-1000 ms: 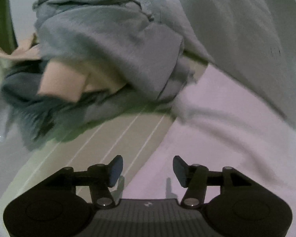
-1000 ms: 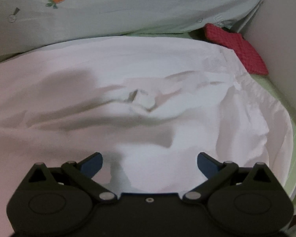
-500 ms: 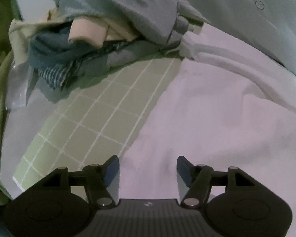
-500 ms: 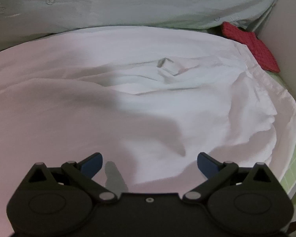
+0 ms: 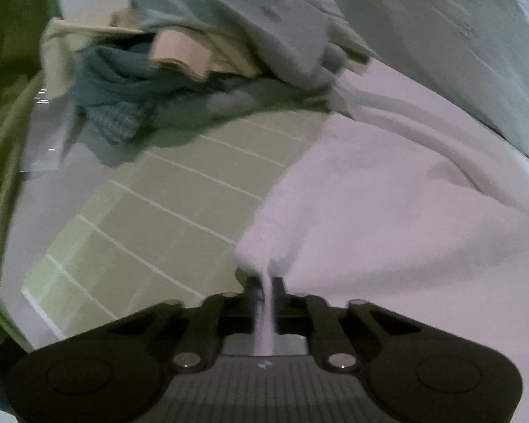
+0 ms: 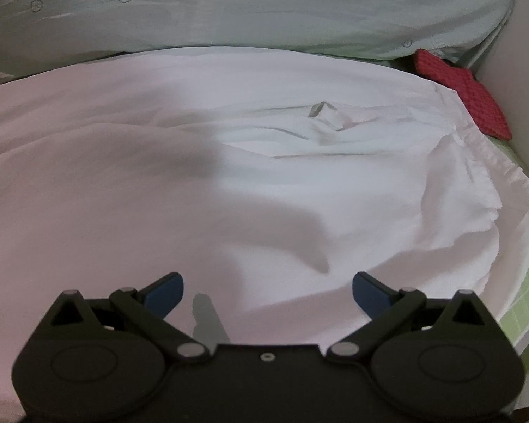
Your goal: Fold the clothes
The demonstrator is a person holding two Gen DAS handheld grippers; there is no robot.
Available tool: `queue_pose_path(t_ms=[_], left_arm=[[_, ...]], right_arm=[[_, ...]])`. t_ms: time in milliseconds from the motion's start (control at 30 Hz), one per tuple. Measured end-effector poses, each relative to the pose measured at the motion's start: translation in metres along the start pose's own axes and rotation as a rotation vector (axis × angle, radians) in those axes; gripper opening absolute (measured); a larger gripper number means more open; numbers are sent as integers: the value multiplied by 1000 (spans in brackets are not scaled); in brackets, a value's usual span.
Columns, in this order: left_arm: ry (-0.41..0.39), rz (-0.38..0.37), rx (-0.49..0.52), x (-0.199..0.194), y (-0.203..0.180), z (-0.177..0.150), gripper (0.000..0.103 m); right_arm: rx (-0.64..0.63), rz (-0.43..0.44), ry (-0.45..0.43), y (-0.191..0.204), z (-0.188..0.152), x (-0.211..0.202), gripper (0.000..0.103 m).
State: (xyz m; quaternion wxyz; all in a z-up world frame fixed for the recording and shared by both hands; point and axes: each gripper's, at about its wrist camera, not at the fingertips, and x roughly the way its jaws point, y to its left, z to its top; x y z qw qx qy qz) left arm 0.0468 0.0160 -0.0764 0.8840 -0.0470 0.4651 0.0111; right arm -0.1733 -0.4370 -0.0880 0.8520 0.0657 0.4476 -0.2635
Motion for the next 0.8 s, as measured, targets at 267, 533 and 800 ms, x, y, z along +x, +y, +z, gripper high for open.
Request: queue_pose_path(t_ms=[267, 533, 800], left_arm=[[3, 68, -58, -1, 15, 8, 11], [-76, 20, -139, -34, -14, 2, 48], [-45, -47, -158, -58, -84, -38, 55]], right_arm=[[41, 2, -11, -26, -5, -7, 103], [238, -62, -19, -109, -13, 2, 103], [400, -117, 4, -207, -11, 24, 103]])
